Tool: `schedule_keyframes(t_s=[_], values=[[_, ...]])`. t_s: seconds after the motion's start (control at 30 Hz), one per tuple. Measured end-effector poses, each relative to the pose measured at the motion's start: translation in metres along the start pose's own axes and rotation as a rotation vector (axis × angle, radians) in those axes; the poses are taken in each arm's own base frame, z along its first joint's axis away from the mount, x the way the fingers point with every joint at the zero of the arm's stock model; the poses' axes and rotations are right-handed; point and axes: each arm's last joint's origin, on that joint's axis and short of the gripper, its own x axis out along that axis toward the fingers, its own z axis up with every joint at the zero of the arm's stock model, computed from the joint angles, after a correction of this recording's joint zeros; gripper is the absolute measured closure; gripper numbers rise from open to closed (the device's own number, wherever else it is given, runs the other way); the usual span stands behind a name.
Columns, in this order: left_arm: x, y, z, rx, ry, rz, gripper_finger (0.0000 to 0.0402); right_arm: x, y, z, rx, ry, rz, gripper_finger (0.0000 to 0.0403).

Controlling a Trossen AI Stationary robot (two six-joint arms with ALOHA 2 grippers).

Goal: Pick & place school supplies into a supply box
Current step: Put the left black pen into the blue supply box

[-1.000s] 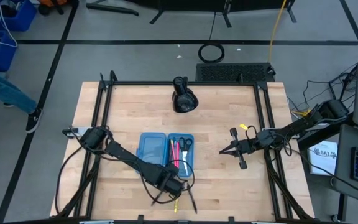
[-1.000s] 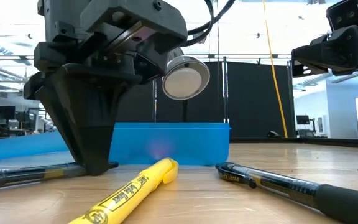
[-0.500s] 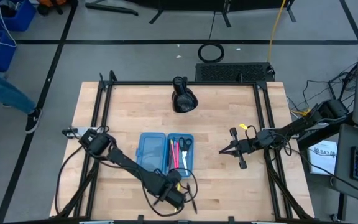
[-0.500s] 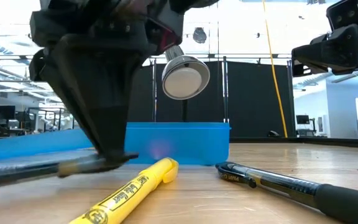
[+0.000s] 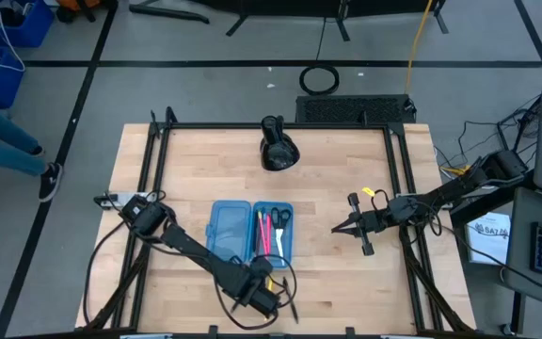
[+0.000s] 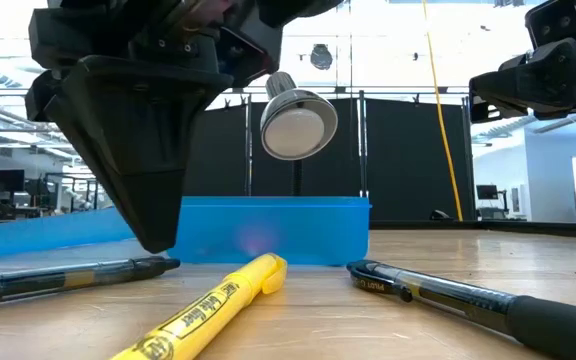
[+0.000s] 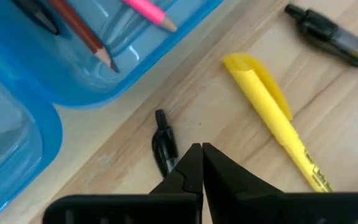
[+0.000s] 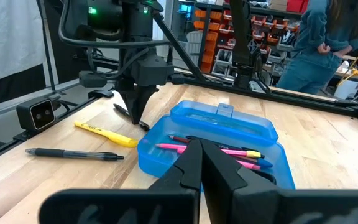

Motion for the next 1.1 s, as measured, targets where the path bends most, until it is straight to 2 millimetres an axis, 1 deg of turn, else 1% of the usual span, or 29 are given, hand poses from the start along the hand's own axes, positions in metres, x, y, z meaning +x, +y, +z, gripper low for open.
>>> schedule_keyframes(t_s=[0.17,0.27,0.43,0.57,0.7,0.8,0.87,1.0,1.1], values=[[0.000,0.002,-0.001,0.006,0.062,0.007,0.0358,0.000,0.000,0.000,0.000,0.000,0.000,0.0403],[-0.001,0.006,-0.003,0.017,0.115,0.037,0.0333,0.000,0.000,0.000,0.000,0.000,0.000,0.0403],[0.000,0.009,-0.004,0.029,0.124,0.063,0.0291,0.000,0.000,0.000,0.000,0.000,0.000,0.0403],[0.000,0.008,-0.003,0.048,0.128,0.051,0.0271,0.000,0.000,0.000,0.000,0.000,0.000,0.0403],[0.007,0.006,-0.006,0.033,0.120,0.014,0.0271,0.000,0.000,0.000,0.000,0.001,0.000,0.0403],[0.018,0.012,-0.011,-0.011,0.120,0.009,0.0279,0.000,0.000,0.000,0.000,0.001,0.000,0.0403],[0.029,0.017,-0.014,-0.039,0.121,0.005,0.0286,0.000,0.000,0.000,0.000,0.000,0.000,0.0403],[0.043,0.023,-0.018,-0.050,0.136,-0.037,0.0306,0.000,0.000,0.000,0.000,0.001,0.000,0.0403],[0.046,0.025,-0.019,-0.036,0.134,-0.038,0.0334,0.000,0.000,0.000,0.000,0.001,0.000,0.0403]])
